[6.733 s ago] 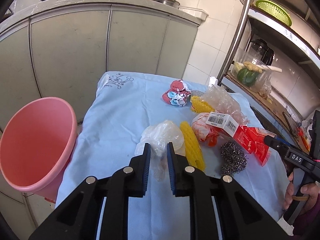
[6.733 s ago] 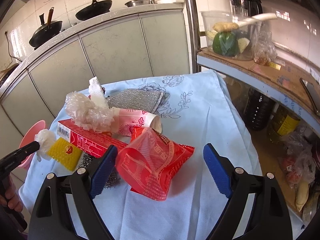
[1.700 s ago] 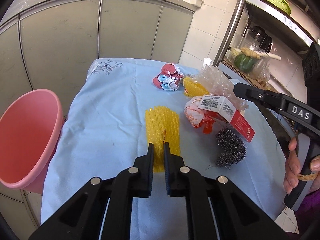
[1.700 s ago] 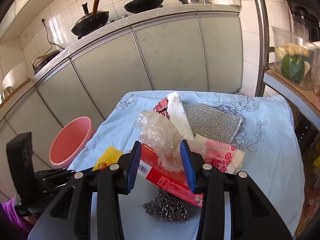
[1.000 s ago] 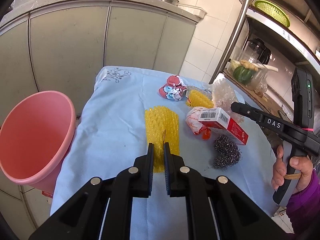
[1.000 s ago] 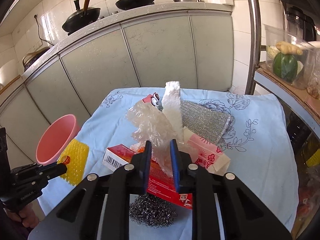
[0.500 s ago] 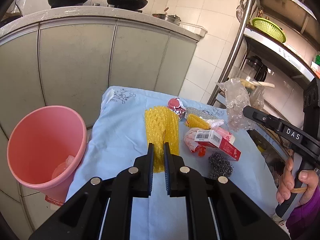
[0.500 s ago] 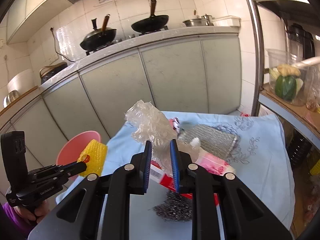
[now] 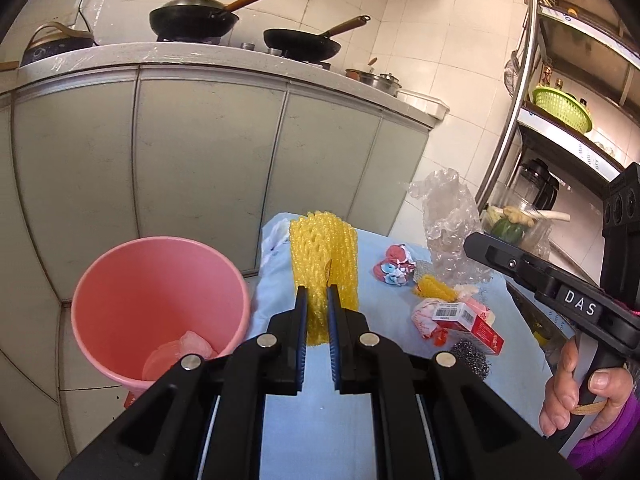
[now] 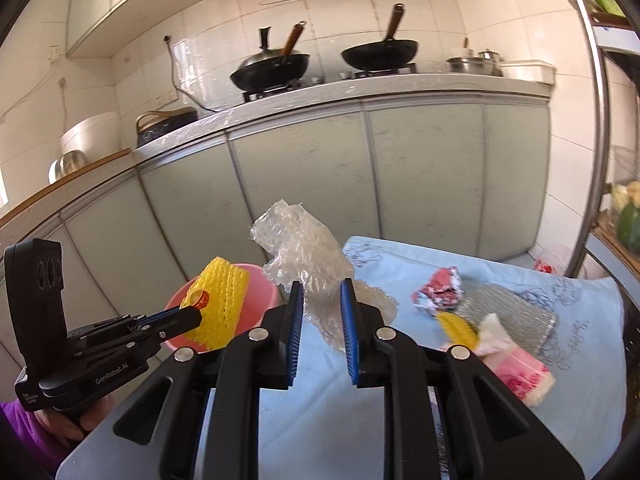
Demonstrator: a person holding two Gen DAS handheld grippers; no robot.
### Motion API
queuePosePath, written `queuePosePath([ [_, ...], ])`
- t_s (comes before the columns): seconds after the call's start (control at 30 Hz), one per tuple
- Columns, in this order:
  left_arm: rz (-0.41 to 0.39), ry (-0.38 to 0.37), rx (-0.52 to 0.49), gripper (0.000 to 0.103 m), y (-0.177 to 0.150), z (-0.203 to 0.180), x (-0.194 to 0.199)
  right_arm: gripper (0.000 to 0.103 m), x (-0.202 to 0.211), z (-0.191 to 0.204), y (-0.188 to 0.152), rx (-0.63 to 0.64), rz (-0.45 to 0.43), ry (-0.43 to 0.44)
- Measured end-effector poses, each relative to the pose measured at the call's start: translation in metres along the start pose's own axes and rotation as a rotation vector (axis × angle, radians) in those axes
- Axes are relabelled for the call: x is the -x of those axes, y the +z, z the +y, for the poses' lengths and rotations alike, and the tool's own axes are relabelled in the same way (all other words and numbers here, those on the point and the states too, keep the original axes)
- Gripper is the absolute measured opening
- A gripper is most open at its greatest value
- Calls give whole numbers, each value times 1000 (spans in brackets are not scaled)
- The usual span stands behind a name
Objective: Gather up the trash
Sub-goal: 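Carry the foam net and bubble wrap over the pink bucket and release both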
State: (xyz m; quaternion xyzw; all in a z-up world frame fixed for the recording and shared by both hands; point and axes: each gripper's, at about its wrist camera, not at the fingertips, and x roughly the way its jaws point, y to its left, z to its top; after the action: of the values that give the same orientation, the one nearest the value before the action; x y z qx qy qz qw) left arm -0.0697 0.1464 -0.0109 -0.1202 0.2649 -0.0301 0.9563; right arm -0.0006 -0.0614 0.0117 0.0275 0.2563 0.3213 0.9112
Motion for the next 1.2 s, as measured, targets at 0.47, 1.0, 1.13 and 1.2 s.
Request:
queuePosePath([
  [0.47, -61, 189, 113, 9, 6, 86, 18, 19, -71, 79, 7, 120, 79, 162],
  [1.0, 45, 317, 187, 9, -23, 143, -18, 19, -155, 117, -22, 145, 266, 245],
  [1.13, 71, 330, 197, 9, -28, 150, -26, 19, -169, 118, -31, 143, 306, 238],
  [1.2, 82, 334, 201, 9, -32, 153, -28, 19, -172, 117, -34, 145, 316, 235],
])
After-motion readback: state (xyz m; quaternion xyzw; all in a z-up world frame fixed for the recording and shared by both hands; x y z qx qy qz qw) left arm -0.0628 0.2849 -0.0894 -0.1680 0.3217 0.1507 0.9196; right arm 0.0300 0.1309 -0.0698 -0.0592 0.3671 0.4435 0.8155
